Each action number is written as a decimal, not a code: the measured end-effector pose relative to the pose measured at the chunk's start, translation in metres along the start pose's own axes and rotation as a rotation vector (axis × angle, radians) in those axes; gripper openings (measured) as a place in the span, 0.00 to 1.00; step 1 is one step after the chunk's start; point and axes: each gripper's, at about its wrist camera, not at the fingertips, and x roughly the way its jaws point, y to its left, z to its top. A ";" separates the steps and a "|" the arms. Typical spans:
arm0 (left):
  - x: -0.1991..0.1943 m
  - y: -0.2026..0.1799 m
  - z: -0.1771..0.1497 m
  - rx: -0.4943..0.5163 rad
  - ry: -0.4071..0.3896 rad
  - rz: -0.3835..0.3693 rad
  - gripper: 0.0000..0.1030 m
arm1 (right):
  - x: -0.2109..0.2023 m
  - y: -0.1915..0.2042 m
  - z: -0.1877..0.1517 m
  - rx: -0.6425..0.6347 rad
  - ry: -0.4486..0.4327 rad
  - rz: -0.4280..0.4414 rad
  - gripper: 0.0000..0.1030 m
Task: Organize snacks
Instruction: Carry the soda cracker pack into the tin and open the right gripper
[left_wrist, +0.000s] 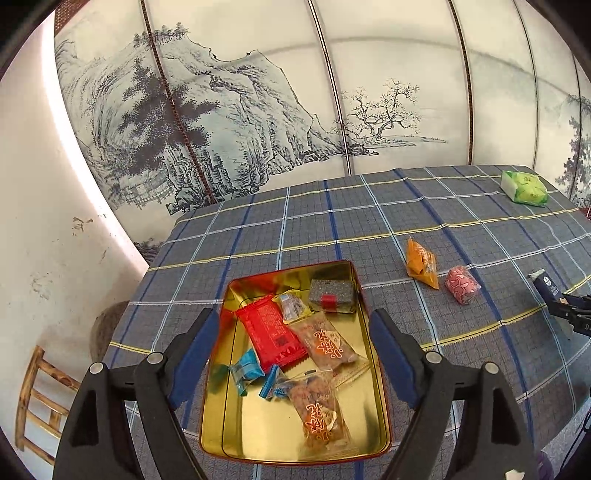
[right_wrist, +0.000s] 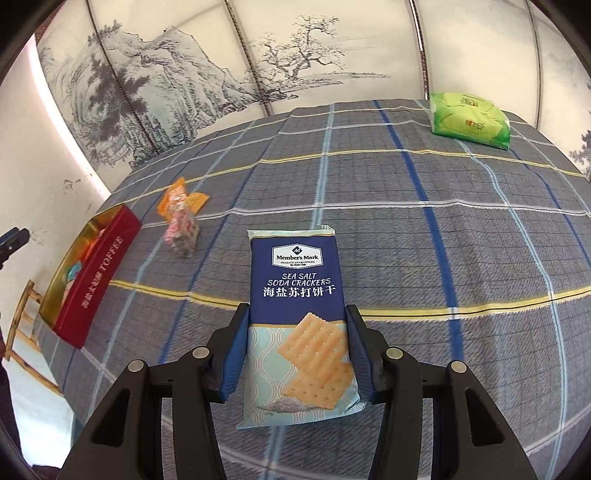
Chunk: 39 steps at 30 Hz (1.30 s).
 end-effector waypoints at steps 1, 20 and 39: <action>0.000 0.002 -0.001 -0.006 0.003 0.001 0.78 | -0.001 0.004 0.000 -0.003 -0.002 0.008 0.49; 0.019 0.096 -0.059 -0.171 0.105 0.129 0.79 | -0.014 0.156 0.023 -0.199 -0.013 0.261 0.49; 0.008 0.125 -0.079 -0.189 0.086 0.151 0.79 | 0.090 0.304 0.048 -0.315 0.192 0.456 0.49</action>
